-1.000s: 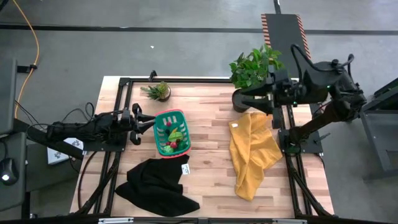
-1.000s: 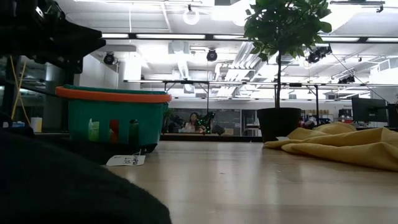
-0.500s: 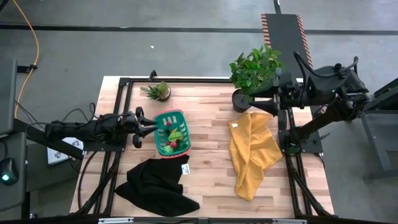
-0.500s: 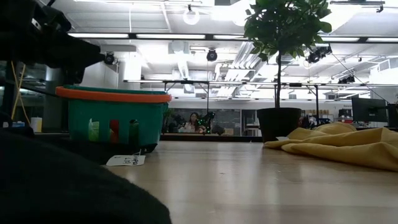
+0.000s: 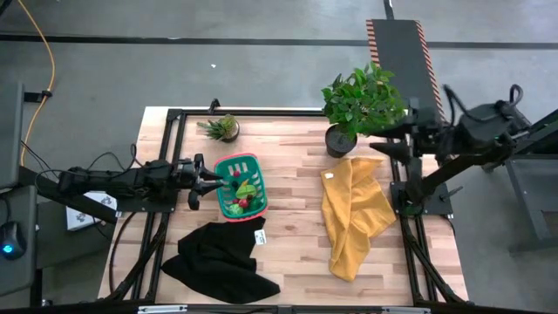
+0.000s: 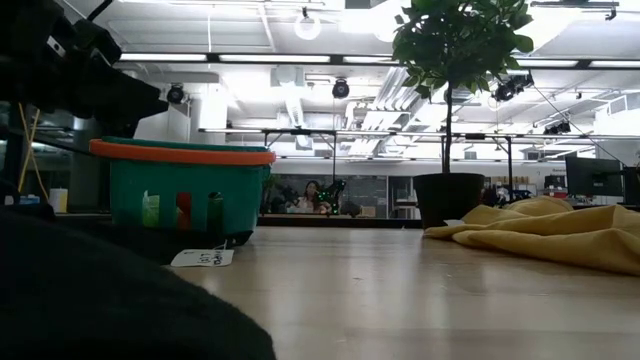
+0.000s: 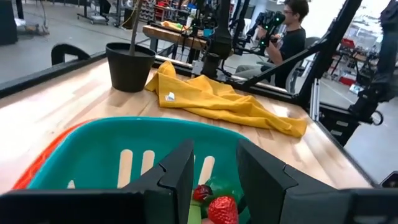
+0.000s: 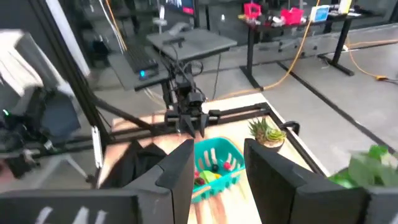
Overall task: Pick and placing Produce into tupperware
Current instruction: Return to Home Position
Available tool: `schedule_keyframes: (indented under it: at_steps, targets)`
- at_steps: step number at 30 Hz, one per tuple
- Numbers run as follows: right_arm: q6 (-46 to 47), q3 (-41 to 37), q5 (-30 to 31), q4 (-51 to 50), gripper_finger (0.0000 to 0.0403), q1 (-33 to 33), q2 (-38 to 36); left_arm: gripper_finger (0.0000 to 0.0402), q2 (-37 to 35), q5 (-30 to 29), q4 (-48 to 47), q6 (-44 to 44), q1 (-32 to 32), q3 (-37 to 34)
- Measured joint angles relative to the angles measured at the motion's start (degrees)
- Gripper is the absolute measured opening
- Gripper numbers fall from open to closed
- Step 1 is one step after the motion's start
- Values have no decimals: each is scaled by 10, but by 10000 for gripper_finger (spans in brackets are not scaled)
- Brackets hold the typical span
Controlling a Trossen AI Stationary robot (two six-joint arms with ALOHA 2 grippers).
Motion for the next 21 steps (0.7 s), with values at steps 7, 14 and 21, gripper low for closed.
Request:
schedule_keyframes:
  at_steps: [7,14,21]
  targets:
    - [20,-287,-4,233,130,29,-183,111,0,0,0,-17,0,0]
    - [23,-519,-157,458,130,29,-338,111,0,-1,0,-17,0,0]
    - [21,-716,-234,579,130,29,-462,111,0,-1,0,-17,0,0]
